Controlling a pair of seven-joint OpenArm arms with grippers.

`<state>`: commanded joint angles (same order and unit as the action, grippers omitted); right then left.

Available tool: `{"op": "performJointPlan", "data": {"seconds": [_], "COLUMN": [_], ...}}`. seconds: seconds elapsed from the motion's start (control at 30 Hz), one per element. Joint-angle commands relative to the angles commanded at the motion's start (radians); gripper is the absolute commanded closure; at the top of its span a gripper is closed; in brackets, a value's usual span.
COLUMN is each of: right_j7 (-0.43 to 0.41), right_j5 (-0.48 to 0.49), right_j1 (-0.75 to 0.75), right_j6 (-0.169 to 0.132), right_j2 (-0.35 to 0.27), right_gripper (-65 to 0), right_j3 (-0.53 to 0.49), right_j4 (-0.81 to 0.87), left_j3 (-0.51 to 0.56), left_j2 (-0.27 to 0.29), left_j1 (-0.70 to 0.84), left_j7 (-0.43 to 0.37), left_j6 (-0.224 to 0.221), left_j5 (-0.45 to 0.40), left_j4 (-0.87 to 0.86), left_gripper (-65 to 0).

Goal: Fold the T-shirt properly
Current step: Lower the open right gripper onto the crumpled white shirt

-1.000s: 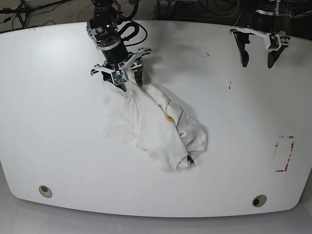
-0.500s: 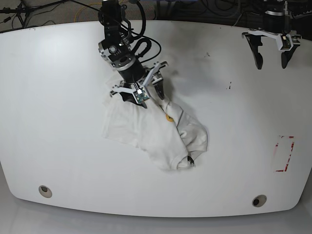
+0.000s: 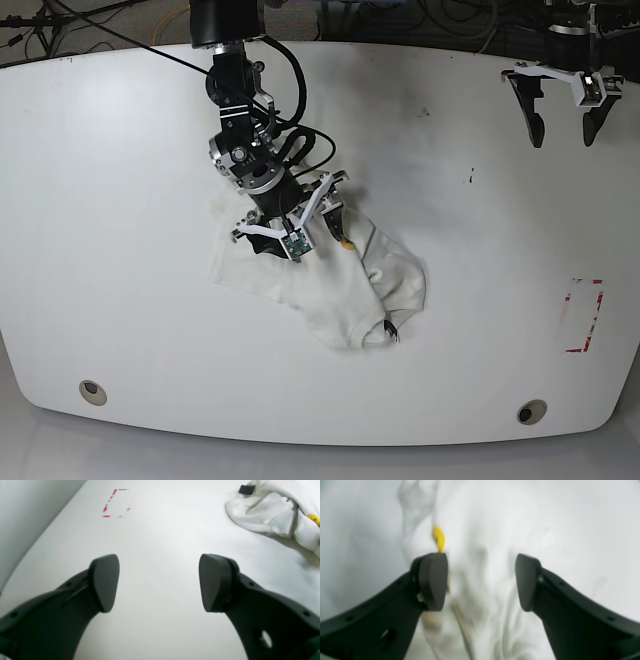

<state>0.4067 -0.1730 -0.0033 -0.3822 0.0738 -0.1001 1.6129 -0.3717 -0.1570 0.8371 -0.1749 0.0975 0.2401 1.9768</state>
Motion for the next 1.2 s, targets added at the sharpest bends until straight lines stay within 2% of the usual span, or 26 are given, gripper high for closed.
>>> {"op": "performJointPlan", "data": {"seconds": [0.2,0.53,0.87,1.2], "right_j7": [-0.003,-0.007,-0.010,-0.033], "right_j5": [-0.001,-0.002,0.002,0.004], "right_j1": [0.029,0.098,0.158,0.134], "right_j6": [0.001,0.003,0.001,0.007], "right_j2": [-0.023,-0.013,-0.005,-0.006], "right_gripper": [-42.3,-41.2,-41.0,-41.5], "right_j3": [0.050,0.118,0.090,0.080], "right_j4": [-0.019,-0.056,-0.113,-0.130], "left_j3": [0.026,0.042,0.024,0.024], "left_j2": [-0.002,0.003,0.001,0.004], "left_j1": [-0.010,-0.020,-0.020,-0.016], "left_j7": [0.003,0.003,0.006,-0.001], "left_j6": [0.002,0.016,0.007,0.010], "left_j5": [0.004,0.006,0.007,0.004], "left_j4": [-0.004,-0.007,-0.014,-0.006], "left_gripper": [-46.1,-46.3,-46.5,-46.5]}}
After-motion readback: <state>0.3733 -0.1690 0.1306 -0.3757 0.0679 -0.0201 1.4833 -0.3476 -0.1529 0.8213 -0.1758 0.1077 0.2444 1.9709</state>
